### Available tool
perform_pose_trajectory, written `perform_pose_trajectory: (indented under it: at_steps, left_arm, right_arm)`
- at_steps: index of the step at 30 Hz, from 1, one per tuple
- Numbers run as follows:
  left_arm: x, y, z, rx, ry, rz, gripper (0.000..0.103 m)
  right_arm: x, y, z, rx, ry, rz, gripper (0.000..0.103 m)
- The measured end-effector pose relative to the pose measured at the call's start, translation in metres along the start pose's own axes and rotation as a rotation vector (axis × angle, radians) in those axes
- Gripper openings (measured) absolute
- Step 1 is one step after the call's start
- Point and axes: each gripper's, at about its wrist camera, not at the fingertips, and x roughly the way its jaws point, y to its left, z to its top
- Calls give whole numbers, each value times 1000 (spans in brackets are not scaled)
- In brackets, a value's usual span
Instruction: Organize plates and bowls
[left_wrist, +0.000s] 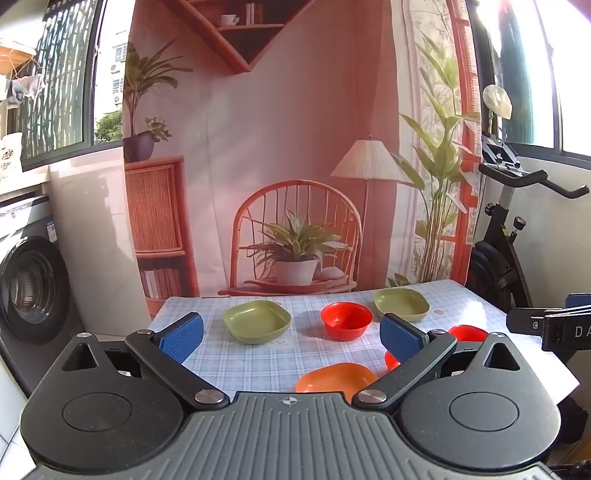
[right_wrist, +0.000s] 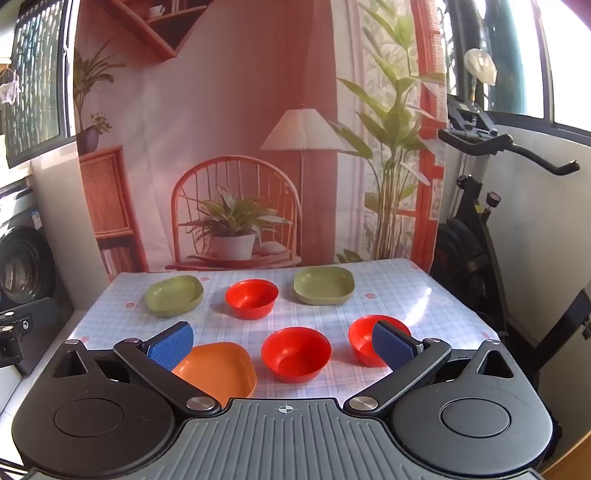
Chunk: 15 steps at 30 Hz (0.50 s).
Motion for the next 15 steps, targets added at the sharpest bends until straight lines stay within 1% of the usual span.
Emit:
perform_pose_trajectory:
  at_steps: [12,15]
  left_arm:
    - [1,-2,-1,-6,11,-4,102]
    - [1,3,0,-7,10,-4,102]
  right_arm:
    - [0,0,0,-2,-6,0,103]
    - [0,0,0,-1,-5,0,103]
